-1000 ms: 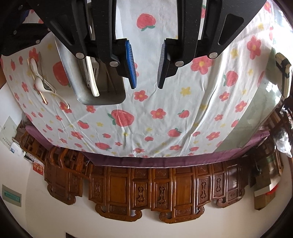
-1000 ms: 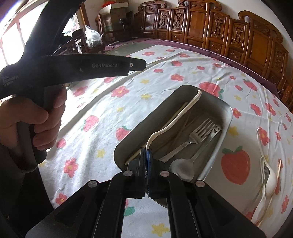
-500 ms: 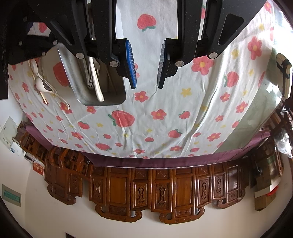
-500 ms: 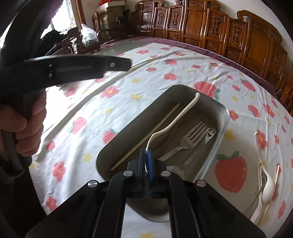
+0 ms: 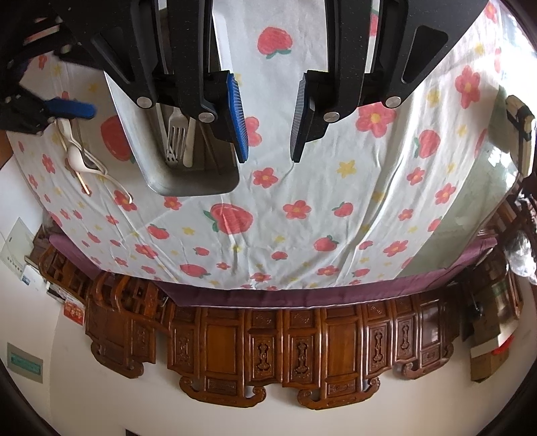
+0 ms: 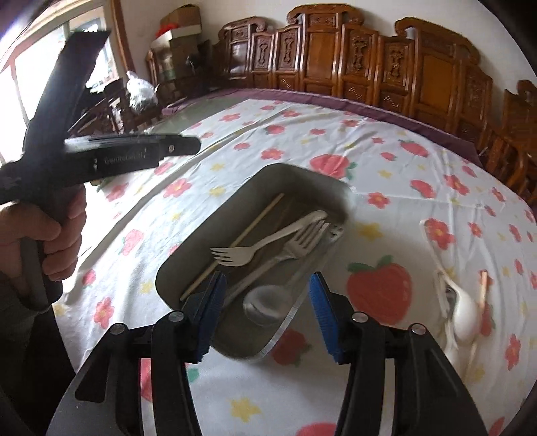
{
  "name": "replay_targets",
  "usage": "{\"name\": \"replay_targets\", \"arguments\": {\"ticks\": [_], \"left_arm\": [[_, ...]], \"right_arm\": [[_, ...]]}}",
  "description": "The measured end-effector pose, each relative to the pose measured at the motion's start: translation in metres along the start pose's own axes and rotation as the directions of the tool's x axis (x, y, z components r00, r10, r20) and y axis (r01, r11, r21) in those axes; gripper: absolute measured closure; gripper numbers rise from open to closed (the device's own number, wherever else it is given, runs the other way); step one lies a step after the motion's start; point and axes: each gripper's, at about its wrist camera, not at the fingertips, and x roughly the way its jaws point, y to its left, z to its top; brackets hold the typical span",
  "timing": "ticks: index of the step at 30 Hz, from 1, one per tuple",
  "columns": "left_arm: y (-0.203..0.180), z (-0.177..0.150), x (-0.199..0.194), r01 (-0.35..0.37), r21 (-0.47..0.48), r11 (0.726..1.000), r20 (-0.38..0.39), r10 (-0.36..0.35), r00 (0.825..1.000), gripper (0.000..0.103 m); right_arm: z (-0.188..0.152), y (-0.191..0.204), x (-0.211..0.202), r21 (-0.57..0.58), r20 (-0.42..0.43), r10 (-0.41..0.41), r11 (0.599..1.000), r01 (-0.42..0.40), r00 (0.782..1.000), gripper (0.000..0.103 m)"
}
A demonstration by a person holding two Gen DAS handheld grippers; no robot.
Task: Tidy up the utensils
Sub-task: 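Move the right tool to the pile and grasp a wooden chopstick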
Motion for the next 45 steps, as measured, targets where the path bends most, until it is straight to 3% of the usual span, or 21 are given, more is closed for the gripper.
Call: {"name": "replay_targets", "arguments": {"ticks": [8, 10, 15, 19, 30, 45], "left_arm": [[-0.018, -0.002, -0.004, 0.014, 0.036, 0.999, 0.009, -0.014, 1.000, 0.059], [-0.024, -0.003, -0.005, 0.018, 0.046, 0.999, 0.012, -0.019, 1.000, 0.046], [-0.047, -0.007, -0.012, 0.052, 0.077, 0.996, 0.023, -0.054, 0.998, 0.032], [-0.071, -0.014, -0.016, 0.081, 0.115, 0.990, 0.020, -0.084, 0.996, 0.027], [-0.119, -0.033, -0.024, 0.145, 0.189, 0.971, -0.009, -0.146, 0.989, 0.027], [-0.167, -0.041, -0.024, 0.143, 0.242, 0.960, -0.040, -0.137, 0.990, 0.027]], "right_arm": [[-0.019, -0.039, -0.049, 0.090, 0.063, -0.088, 0.993, 0.082, 0.994, 0.028], [-0.026, -0.048, -0.056, 0.105, 0.062, -0.109, 0.989, 0.102, 0.992, 0.027], [-0.050, -0.080, -0.068, 0.162, 0.028, -0.163, 0.974, 0.156, 0.986, 0.027], [-0.068, -0.105, -0.072, 0.201, -0.002, -0.195, 0.961, 0.192, 0.981, 0.027], [-0.108, -0.147, -0.082, 0.255, -0.062, -0.258, 0.930, 0.265, 0.964, 0.041], [-0.104, -0.199, -0.032, 0.272, -0.145, -0.233, 0.925, 0.265, 0.962, 0.075]]}}
